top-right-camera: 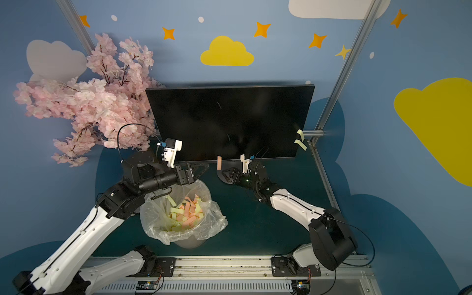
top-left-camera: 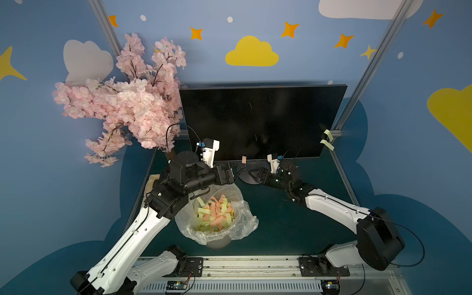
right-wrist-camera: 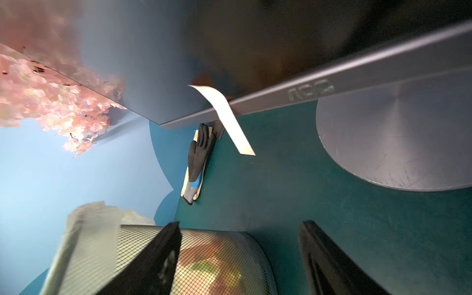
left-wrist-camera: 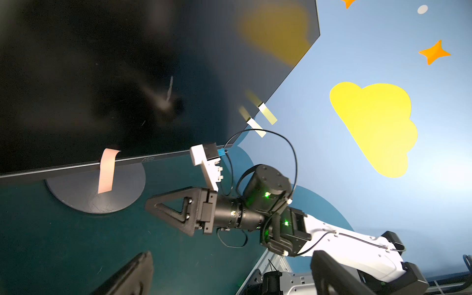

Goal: Remove the sticky note from the monitor
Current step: Tear off the sticky note from the monitor.

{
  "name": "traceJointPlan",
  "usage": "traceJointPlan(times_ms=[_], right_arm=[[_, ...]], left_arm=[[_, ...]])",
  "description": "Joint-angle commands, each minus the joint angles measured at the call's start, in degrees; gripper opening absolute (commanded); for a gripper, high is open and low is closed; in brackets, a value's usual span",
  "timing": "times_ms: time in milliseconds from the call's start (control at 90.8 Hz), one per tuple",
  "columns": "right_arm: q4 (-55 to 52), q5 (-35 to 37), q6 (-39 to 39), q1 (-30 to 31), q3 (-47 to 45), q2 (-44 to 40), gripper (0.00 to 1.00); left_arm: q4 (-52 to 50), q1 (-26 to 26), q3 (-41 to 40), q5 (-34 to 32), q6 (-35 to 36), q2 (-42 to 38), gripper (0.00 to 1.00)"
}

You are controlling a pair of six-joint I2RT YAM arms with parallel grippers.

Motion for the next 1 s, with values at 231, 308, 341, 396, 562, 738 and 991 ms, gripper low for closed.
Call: traceJointPlan(times_ms=[231,308,341,396,562,738,991], right_arm=[[12.7,-1.5,0.6,1.3,2.4,6.7,0.69],[13.8,-1.3,0.7,1.6,2.9,8.0,0.67],[14.3,-1.2,0.8,1.7,3.0,8.6,0.67],[15.1,-0.9,0.9,2.0,3.3,9.4,0.66],[16.7,-0.2,0.6,2.6,4.0,11.2,0.64],[18.7,1.0,0.6,2.9,4.1,12.6,0.63],[21.1,2.0,1.0,3.0,4.7,14.9,0.60]], left_arm=[[2.9,-0.1,2.2,3.1,0.8,2.6,1.00],[2.9,-0.1,2.3,3.1,0.8,2.9,1.00],[2.9,-0.1,2.3,3.2,0.7,3.0,1.00],[2.7,-0.1,2.4,3.2,0.7,3.1,1.00],[2.0,-0.3,3.1,3.4,0.7,3.8,1.00],[0.8,-0.3,3.7,3.5,0.7,4.3,1.00],[-0.8,-0.5,4.4,3.4,0.8,4.6,1.00]])
